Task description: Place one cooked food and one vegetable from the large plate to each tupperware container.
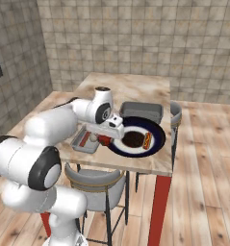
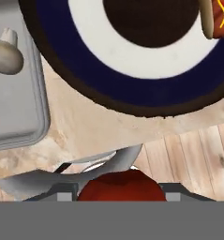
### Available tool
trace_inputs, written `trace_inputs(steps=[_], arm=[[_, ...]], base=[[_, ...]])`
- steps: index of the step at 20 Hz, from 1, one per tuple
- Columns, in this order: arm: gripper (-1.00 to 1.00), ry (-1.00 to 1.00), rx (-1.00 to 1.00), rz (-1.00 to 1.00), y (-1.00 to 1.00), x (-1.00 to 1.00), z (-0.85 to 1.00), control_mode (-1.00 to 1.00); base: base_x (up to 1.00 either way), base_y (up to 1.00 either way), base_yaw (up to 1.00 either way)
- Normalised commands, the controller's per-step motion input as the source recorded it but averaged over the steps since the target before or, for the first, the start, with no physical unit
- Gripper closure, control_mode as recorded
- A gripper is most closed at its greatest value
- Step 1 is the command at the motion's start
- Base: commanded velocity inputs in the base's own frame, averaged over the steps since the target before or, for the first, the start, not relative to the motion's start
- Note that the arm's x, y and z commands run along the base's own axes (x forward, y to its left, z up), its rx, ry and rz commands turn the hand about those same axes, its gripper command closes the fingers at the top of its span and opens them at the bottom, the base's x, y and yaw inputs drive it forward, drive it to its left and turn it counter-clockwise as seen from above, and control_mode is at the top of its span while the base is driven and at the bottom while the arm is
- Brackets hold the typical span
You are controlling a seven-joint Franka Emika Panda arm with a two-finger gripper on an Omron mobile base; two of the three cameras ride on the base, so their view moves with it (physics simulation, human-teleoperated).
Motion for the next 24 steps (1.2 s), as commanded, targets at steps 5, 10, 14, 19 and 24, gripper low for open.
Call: trace_inputs(steps=[5, 10, 14, 19, 24], arm=[[1.00, 0.02, -0.04, 0.33, 0.58, -0.77, 0.63, -1.00], [1.00, 0.02, 0.00, 0.02, 0.05, -0.09, 0.00, -1.00], [1.00, 0.00, 0.00, 0.00, 0.00, 0.00, 0.00, -1.00], [1.00, 0.00, 0.00, 0.00, 0.00, 0.00, 0.00, -1.00], [1.00, 0.00, 0.00, 0.00, -0.02, 0.00, 0.00, 1.00]], base=[[0.00, 0.00, 0.00], [0.00, 0.00, 0.00], [0.00, 0.00, 0.00], [0.00, 0.00, 0.00], [0.00, -0.24, 0.00]])
